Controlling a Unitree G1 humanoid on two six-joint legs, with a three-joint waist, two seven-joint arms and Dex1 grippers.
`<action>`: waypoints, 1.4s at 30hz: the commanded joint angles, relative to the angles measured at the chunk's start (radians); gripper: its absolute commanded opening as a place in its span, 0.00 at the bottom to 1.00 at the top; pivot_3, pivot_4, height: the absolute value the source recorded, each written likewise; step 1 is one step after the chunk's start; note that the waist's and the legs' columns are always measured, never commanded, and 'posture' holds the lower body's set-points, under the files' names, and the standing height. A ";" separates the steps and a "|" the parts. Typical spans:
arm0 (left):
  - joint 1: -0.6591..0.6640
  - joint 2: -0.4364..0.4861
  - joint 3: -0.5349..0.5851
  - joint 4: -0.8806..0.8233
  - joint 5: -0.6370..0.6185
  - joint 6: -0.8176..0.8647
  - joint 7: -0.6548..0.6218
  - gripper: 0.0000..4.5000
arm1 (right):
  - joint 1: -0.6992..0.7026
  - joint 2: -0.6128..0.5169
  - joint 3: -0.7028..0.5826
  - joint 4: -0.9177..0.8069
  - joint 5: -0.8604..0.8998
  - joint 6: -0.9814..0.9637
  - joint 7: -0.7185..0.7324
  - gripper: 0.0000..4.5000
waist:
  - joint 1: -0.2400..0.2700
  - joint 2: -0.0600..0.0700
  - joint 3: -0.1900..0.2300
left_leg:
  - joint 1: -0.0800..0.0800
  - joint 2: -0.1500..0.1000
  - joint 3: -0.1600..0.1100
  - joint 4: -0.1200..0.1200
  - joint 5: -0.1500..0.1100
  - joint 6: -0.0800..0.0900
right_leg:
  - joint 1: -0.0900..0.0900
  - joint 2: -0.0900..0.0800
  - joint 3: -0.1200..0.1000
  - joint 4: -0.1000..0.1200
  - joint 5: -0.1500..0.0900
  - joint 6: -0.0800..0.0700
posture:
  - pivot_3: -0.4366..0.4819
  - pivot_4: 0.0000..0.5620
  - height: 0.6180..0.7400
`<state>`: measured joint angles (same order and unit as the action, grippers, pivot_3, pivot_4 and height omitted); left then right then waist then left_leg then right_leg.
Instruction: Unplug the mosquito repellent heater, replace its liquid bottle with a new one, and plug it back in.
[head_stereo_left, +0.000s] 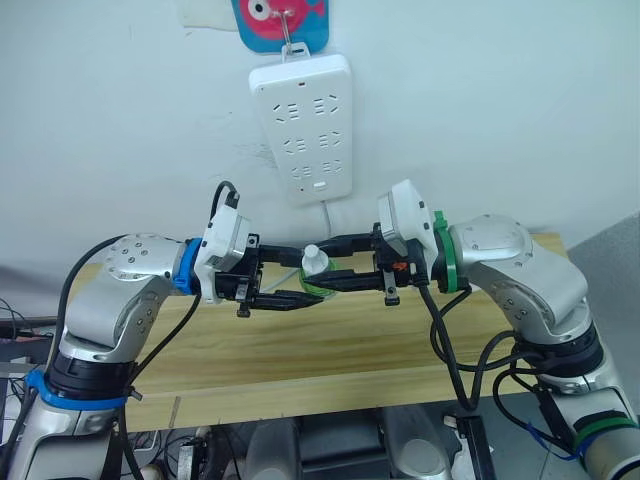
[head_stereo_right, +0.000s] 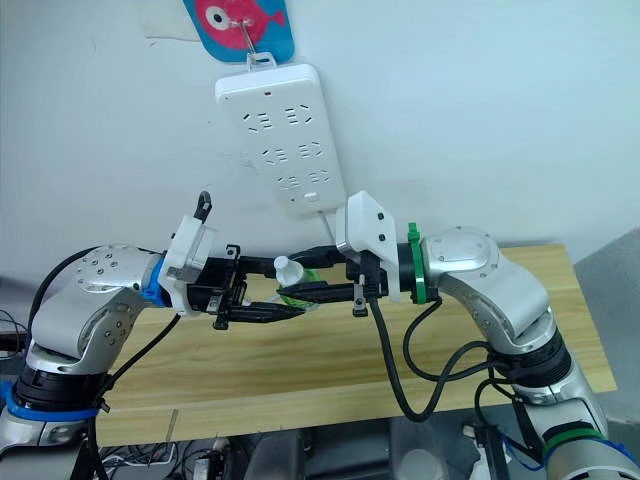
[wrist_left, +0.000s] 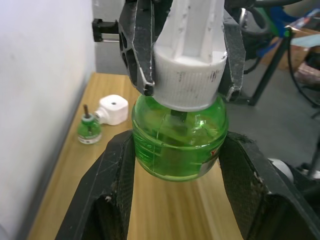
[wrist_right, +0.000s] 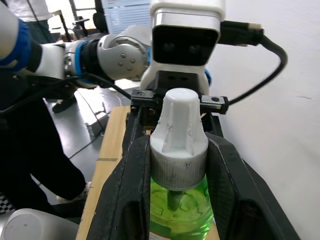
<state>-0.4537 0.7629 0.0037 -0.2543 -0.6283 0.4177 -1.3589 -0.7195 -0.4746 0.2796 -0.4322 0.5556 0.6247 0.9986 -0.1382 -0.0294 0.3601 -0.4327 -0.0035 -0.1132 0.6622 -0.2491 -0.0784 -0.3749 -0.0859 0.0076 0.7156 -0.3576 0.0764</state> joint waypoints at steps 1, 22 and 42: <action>-0.036 -0.004 -0.001 -0.011 -0.047 0.016 -0.033 0.48 | -0.006 0.022 0.076 -0.017 -0.018 -0.062 0.073 0.26 | 0.000 0.000 0.000 | 0.000 0.000 0.000 0.000 0.000 0.000 | 0.000 0.000 0.000 0.000 0.000 0.000 | 0.29 0.64 1.00; -0.056 -0.058 -0.001 -0.033 -0.047 0.028 -0.098 0.48 | -0.049 0.068 0.108 0.087 -0.068 -0.160 0.235 0.26 | 0.000 0.000 0.000 | 0.000 0.000 0.000 0.000 0.000 0.000 | 0.000 0.000 0.000 -0.001 0.000 0.000 | 0.28 0.63 1.00; 0.146 -0.103 0.116 -0.127 0.026 -0.118 0.148 0.48 | -0.014 0.011 -0.089 -0.116 0.052 0.184 -0.093 0.69 | 0.001 0.000 0.000 | 0.000 0.000 0.000 0.000 0.000 0.000 | 0.000 0.000 0.000 -0.001 0.000 0.000 | 0.28 0.61 1.00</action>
<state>-0.3199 0.6539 0.0962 -0.3320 -0.5840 0.3183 -1.2271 -0.7410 -0.4600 0.2209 -0.4913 0.5771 0.7888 0.9380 -0.1371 -0.0293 0.3601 -0.4328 -0.0034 -0.1134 0.6619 -0.2491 -0.0786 -0.3749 -0.0862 0.0076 0.7149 -0.3576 0.0763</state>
